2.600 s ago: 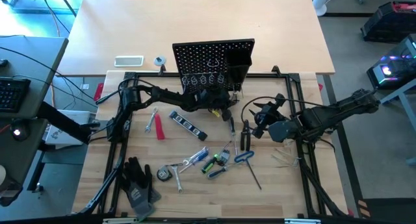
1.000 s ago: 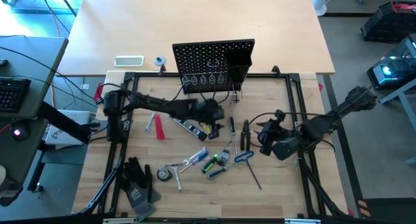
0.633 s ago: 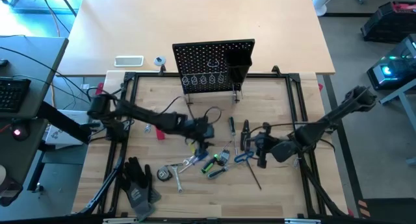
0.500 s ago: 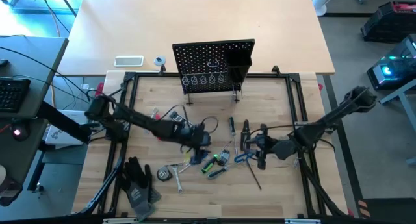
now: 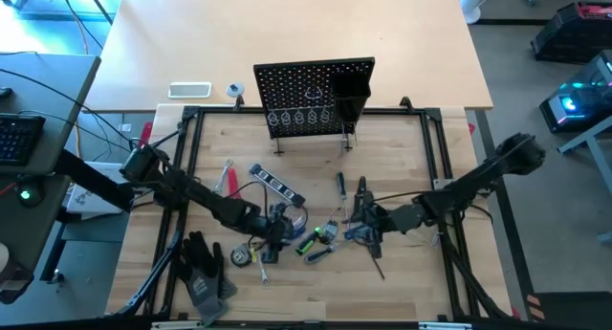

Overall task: Hang tools onto peg board
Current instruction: Hang the bottom wrench onto the pegboard

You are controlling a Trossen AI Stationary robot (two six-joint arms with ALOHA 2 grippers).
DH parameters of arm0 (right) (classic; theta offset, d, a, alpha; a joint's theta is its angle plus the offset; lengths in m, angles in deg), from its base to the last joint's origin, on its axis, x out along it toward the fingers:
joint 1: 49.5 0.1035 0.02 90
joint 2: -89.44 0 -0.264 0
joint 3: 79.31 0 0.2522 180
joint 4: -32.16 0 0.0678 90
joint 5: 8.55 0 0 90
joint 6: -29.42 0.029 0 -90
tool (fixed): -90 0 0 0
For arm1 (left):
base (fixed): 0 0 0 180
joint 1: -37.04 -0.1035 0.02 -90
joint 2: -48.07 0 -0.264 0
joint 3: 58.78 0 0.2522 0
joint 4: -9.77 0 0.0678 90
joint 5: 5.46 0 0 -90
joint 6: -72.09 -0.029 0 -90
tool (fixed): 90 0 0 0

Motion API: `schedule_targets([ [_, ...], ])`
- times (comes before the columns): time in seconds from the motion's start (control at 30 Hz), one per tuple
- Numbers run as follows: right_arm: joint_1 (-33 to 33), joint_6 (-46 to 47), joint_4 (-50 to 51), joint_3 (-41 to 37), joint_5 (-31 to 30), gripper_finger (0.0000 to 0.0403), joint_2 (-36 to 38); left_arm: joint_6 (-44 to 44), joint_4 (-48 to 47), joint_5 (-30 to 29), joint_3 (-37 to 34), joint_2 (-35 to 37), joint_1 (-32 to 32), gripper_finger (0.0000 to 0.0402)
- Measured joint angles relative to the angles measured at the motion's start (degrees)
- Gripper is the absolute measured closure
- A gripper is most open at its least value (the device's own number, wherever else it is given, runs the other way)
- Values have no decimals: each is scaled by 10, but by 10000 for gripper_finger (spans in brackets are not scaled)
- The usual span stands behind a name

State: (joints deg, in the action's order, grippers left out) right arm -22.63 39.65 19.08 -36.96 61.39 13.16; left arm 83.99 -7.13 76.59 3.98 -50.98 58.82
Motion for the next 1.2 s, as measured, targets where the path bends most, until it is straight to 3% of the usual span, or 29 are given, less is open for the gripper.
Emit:
schedule_targets([
  [0.17,-10,-13,-21,20,18,269,-46,-3,-42,7,-7,28,47,229],
  [0.43,-26,-24,-69,30,50,269,-91,-13,-117,-87,-6,120,130,229],
  [0.57,-29,-24,-77,30,60,269,-100,4,-149,-75,-11,131,161,229],
  [0.73,-30,-29,-77,30,59,269,-104,14,-52,-6,-42,111,180,229],
  [1.03,-40,-26,-79,30,65,269,-104,-32,29,30,-50,34,172,229],
  [1.2,-40,-22,-79,30,66,269,-104,-42,9,27,-47,-1,165,229],
])
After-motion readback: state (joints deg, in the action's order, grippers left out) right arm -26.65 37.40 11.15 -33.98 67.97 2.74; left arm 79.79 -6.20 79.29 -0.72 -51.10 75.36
